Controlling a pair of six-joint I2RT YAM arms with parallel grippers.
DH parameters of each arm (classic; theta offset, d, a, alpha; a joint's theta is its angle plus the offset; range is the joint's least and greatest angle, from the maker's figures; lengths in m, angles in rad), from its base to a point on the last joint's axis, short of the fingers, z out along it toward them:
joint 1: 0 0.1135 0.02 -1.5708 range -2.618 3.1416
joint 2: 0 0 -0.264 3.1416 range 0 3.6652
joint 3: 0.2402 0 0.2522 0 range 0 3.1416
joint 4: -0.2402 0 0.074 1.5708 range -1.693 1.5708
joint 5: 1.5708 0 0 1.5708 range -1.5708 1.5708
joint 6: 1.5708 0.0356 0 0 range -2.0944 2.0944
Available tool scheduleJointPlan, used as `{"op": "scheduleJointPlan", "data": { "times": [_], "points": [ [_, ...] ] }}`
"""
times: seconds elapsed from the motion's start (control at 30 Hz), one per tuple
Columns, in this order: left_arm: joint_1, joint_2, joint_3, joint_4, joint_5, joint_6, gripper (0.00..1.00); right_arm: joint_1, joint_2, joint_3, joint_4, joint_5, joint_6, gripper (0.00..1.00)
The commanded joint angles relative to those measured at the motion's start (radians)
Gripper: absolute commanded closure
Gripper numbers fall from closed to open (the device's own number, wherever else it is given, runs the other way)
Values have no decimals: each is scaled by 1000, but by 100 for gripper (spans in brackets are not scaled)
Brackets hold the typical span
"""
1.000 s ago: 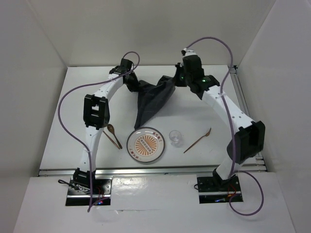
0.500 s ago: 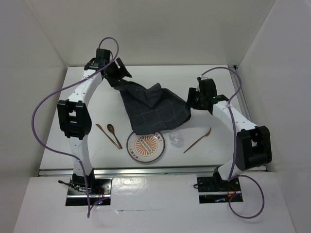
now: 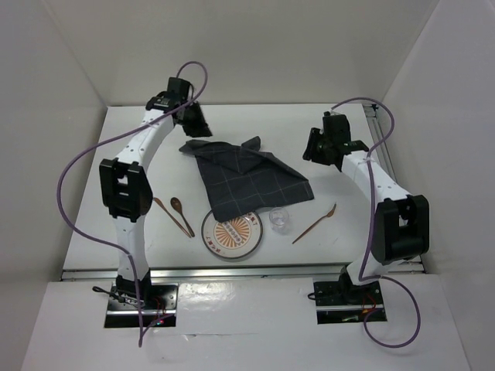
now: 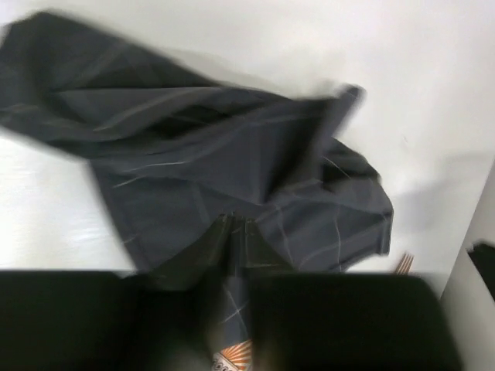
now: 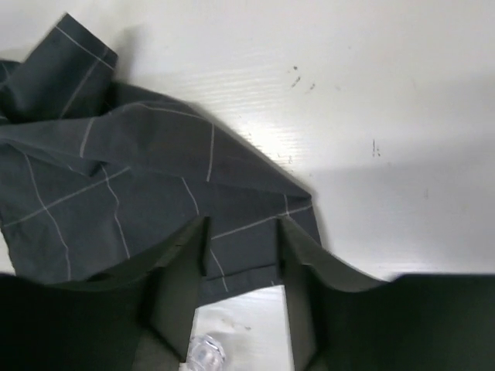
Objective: Set the dinner table for one person
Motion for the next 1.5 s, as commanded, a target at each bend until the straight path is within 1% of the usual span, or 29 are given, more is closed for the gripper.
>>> {"op": "scheduleJointPlan", "data": {
  "times": [0.0,0.03,0.07,0.1,0.13,0.17,0.2,0.23,0.33,0.4,0.47,0.53,0.63,0.67,0.83,0.87,0.93,0.97,1.03,1.07,1.13,1.17,1.2,1.27,1.3,1.33,1.37,1.4,1.47],
  "points": [
    [-101,69,137,-30,95,55,63,-9,-7,50,-68,-17,4,56],
    [-125,112,152,-30,121,42,48,-9,-7,50,-80,-48,4,56],
    [-136,131,181,-40,121,27,38,-9,-7,50,-80,-57,-8,54],
    [-136,149,192,-41,133,27,28,-9,-7,41,-89,-57,-8,47],
    [-153,166,206,-41,133,16,19,-9,8,41,-120,-70,-36,25],
    [-167,183,218,-28,147,16,10,-9,21,41,-137,-70,-47,18],
    [-167,221,255,-28,147,16,7,-9,33,41,-157,-70,-56,14],
    [-180,243,276,-28,147,16,5,-9,45,41,-172,-61,-56,12],
    [-205,324,361,-28,109,16,5,0,88,41,-207,-34,-76,12],
    [-214,349,382,-28,64,25,5,23,123,32,-223,-2,-76,16],
    [-214,359,382,-18,41,25,5,23,154,32,-233,24,-61,16],
    [-214,359,370,-7,14,25,8,33,165,20,-234,24,-50,17],
    [-224,359,355,7,-9,25,9,33,188,0,-201,35,-36,17],
    [-233,347,355,7,-37,16,9,33,197,-9,-201,23,-36,17],
    [-233,278,267,56,-75,-7,9,20,245,-19,-180,-11,-11,20],
    [-233,278,267,56,-75,-7,11,11,245,-19,-171,-27,2,20],
    [-233,313,331,21,-75,-7,11,0,255,-29,-171,-37,12,21],
    [-233,365,411,-17,-62,-7,11,0,255,-42,-159,-48,22,22],
    [-233,396,448,-27,-40,-19,11,0,255,-51,-158,-48,22,24],
    [-233,396,427,-5,-25,-19,11,0,255,-51,-158,-48,22,24],
    [-233,396,396,47,16,-43,16,-9,255,-62,-158,-48,22,28],
    [-233,396,387,56,29,-44,19,-9,255,-71,-158,-48,22,32],
    [-233,396,387,56,39,-44,33,-9,255,-71,-158,-48,22,36],
    [-233,396,387,68,61,-44,52,-9,255,-89,-146,-48,22,44],
    [-233,396,387,79,72,-44,75,-9,255,-89,-146,-48,22,53],
    [-233,396,387,79,72,-44,83,-9,255,-89,-146,-48,22,60],
    [-233,396,398,79,82,-31,95,-9,255,-89,-146,-48,22,72],
    [-233,387,398,79,83,-31,100,-9,255,-89,-146,-48,22,79],
    [-233,376,398,79,83,-31,100,0,255,-65,-146,-39,32,92]
  ]
}}
